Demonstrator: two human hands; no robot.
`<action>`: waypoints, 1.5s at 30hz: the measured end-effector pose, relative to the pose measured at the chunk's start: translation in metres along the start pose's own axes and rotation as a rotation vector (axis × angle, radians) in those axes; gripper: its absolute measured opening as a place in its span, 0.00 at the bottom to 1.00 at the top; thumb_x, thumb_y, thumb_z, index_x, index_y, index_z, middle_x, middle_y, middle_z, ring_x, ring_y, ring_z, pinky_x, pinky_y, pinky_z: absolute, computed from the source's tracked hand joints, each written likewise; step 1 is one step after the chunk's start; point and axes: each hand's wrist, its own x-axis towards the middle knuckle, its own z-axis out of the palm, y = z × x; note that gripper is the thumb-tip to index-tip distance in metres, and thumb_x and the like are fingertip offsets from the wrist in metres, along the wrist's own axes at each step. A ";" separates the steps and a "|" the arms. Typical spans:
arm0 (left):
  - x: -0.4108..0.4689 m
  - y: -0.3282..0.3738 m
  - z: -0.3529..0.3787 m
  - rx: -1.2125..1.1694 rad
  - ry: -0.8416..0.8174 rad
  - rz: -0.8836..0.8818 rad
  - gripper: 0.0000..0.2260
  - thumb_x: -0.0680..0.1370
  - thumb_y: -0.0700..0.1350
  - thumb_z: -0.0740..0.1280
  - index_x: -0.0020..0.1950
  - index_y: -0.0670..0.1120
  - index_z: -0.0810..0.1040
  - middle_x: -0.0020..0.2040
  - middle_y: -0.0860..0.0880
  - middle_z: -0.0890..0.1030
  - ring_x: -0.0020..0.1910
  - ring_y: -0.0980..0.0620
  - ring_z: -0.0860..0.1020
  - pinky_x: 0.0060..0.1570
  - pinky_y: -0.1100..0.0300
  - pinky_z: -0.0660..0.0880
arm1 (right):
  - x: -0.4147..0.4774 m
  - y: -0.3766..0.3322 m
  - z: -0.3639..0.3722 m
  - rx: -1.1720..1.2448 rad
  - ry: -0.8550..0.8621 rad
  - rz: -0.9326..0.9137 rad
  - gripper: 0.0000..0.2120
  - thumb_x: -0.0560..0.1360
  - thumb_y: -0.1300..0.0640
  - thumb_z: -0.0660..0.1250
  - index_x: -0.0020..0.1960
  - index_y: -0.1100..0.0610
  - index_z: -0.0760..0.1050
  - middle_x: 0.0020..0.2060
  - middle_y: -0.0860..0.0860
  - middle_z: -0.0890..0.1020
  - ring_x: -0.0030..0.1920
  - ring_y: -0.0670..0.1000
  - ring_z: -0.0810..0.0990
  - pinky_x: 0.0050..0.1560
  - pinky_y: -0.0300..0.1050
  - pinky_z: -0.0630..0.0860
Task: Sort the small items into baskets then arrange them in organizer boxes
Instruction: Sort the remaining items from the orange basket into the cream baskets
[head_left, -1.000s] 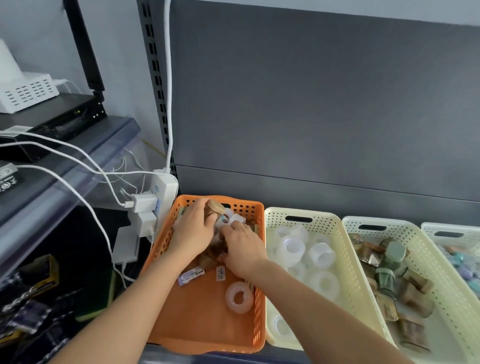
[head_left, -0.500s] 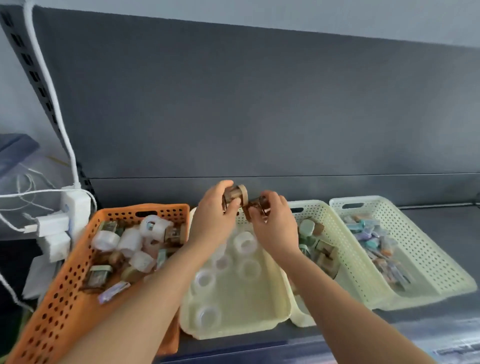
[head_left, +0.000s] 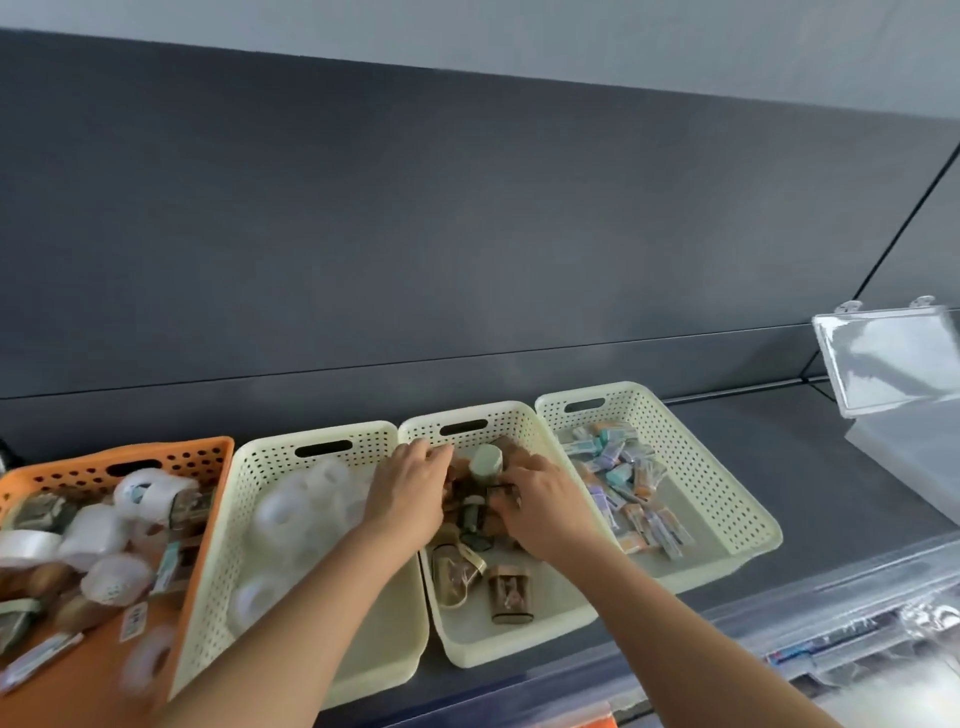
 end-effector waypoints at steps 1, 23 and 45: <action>0.000 0.000 0.002 0.038 0.000 0.002 0.22 0.78 0.40 0.63 0.72 0.50 0.66 0.65 0.49 0.70 0.62 0.49 0.68 0.61 0.54 0.66 | 0.000 0.001 0.001 -0.020 0.015 0.003 0.17 0.77 0.49 0.62 0.63 0.53 0.74 0.64 0.52 0.72 0.60 0.55 0.72 0.62 0.49 0.70; -0.097 -0.129 -0.078 0.103 0.104 -0.309 0.13 0.75 0.40 0.64 0.60 0.48 0.77 0.57 0.51 0.76 0.59 0.49 0.72 0.51 0.54 0.75 | 0.008 -0.166 0.029 0.131 0.051 -0.446 0.12 0.75 0.51 0.66 0.58 0.49 0.78 0.54 0.49 0.78 0.58 0.52 0.73 0.51 0.44 0.72; -0.160 -0.271 -0.082 0.318 -0.075 -0.429 0.30 0.72 0.31 0.60 0.74 0.45 0.62 0.74 0.45 0.61 0.72 0.45 0.60 0.73 0.51 0.54 | 0.017 -0.317 0.117 -0.191 -0.245 -0.547 0.19 0.74 0.50 0.66 0.62 0.57 0.73 0.55 0.55 0.79 0.59 0.55 0.75 0.52 0.50 0.78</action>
